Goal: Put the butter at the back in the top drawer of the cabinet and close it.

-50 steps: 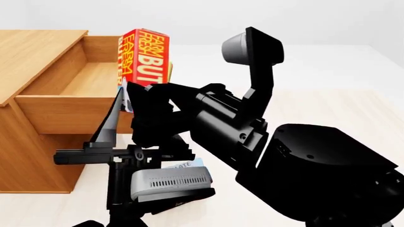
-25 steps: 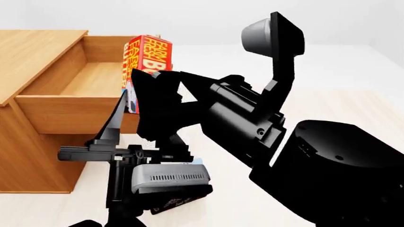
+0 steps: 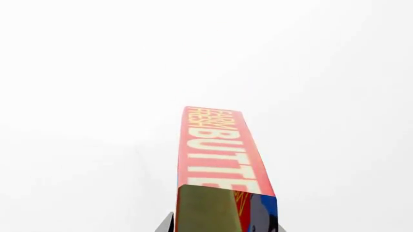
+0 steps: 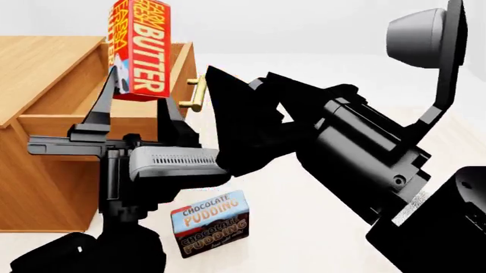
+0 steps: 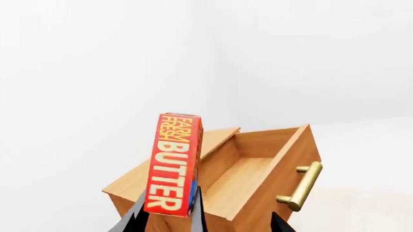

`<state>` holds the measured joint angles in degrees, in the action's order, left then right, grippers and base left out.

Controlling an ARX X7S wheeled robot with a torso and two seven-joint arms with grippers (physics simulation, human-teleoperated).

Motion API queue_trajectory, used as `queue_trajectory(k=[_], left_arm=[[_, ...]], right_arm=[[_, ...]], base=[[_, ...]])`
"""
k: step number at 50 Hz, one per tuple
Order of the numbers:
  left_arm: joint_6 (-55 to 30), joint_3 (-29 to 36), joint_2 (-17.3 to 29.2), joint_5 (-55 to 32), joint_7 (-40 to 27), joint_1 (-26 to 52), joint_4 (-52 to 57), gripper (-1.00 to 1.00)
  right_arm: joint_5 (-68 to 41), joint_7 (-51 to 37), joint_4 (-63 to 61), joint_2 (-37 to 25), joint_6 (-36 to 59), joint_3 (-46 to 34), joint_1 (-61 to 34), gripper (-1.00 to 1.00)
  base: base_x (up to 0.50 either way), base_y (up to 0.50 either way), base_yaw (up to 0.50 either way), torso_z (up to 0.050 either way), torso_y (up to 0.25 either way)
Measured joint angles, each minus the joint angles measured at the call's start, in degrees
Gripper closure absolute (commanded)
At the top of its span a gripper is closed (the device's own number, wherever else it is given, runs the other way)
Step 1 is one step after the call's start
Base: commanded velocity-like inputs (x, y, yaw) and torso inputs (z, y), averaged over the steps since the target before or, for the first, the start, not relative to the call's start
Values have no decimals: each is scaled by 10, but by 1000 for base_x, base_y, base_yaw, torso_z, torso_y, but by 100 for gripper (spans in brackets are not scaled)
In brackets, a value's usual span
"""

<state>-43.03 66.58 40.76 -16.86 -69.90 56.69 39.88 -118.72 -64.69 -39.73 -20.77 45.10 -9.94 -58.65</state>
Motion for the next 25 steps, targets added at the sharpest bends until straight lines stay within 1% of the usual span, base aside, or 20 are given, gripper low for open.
queue_trajectory(k=[9, 17, 21, 25], left_arm=[[-20, -19, 17, -12, 29, 35, -10, 100], [-16, -35, 29, -31, 67, 58, -35, 100], [-7, -47, 34, -49, 89, 67, -49, 100], [7, -64, 39, -73, 111, 71, -63, 100]], right_arm=[[-25, -10, -32, -37, -10, 31, 15, -100], [-33, -14, -52, -64, -15, 54, 26, -100], [-9, -19, -64, -78, -5, 65, 34, -100], [49, -22, -84, -92, 18, 77, 46, -100]], base=[[0, 0, 0, 0, 0], [0, 0, 0, 0, 1], [0, 0, 0, 0, 3], [0, 0, 0, 3, 0]])
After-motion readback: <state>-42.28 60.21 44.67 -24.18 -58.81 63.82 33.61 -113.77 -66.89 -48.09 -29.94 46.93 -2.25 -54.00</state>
